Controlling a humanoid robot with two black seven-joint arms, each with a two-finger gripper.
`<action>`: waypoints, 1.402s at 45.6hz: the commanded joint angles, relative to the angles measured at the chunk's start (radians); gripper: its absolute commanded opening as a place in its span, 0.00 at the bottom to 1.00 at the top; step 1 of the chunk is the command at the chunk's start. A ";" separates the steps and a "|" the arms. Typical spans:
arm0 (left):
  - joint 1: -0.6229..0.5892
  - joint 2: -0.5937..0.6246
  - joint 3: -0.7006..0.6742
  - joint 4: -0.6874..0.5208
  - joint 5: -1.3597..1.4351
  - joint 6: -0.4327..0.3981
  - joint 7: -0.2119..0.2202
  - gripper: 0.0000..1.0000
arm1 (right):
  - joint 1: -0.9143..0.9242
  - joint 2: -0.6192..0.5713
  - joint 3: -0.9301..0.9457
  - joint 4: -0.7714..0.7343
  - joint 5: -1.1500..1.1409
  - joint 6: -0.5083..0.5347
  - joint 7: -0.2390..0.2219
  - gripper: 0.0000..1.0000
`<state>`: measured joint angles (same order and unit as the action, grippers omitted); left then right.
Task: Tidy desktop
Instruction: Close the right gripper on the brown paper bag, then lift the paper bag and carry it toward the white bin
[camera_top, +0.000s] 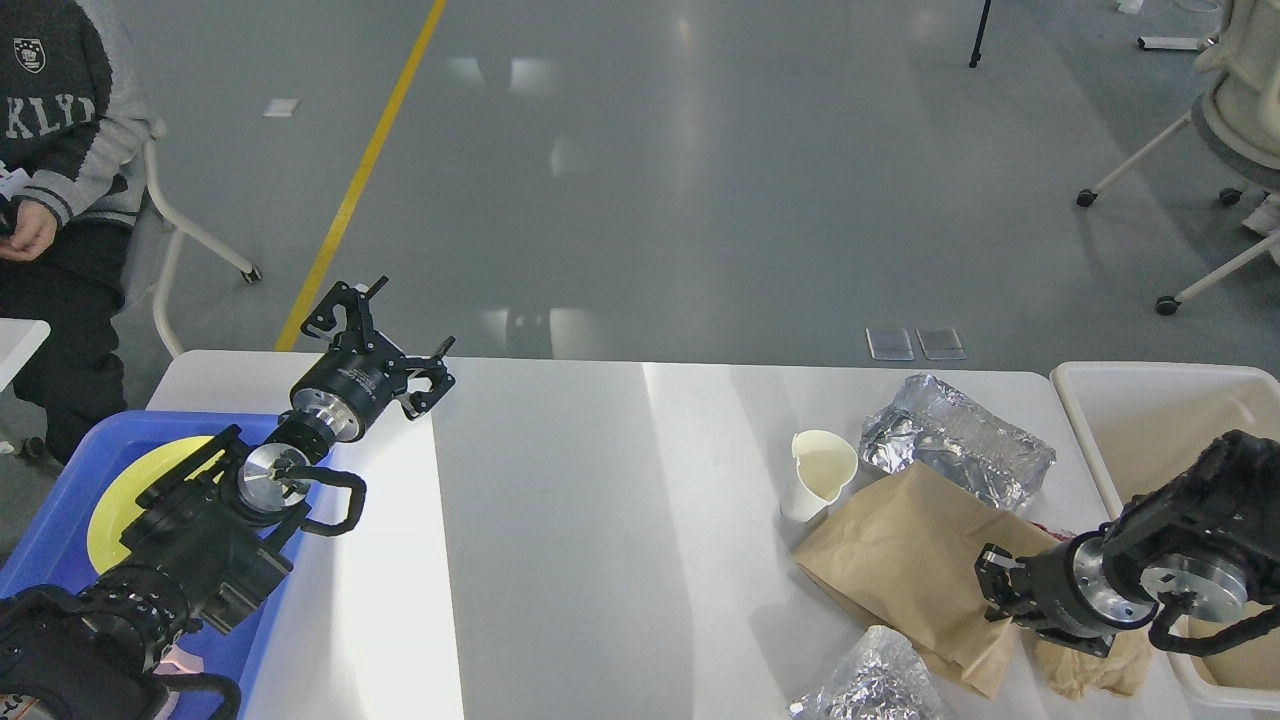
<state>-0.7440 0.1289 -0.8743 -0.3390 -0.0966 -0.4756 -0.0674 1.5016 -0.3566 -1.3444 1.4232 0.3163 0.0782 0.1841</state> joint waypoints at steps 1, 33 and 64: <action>0.000 0.000 0.000 0.002 0.000 0.000 0.000 0.99 | 0.049 -0.039 -0.005 0.025 -0.009 0.009 0.000 0.00; 0.002 0.003 0.000 0.000 0.000 0.000 0.000 0.99 | 0.690 -0.159 -0.159 0.049 -0.253 0.569 0.000 0.00; 0.002 0.003 0.000 0.000 0.000 0.000 0.000 0.99 | 0.981 -0.048 -0.091 0.010 -0.372 0.813 -0.006 0.00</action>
<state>-0.7424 0.1336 -0.8744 -0.3389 -0.0967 -0.4756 -0.0675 2.5729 -0.3892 -1.4165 1.4808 -0.0510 0.9283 0.1786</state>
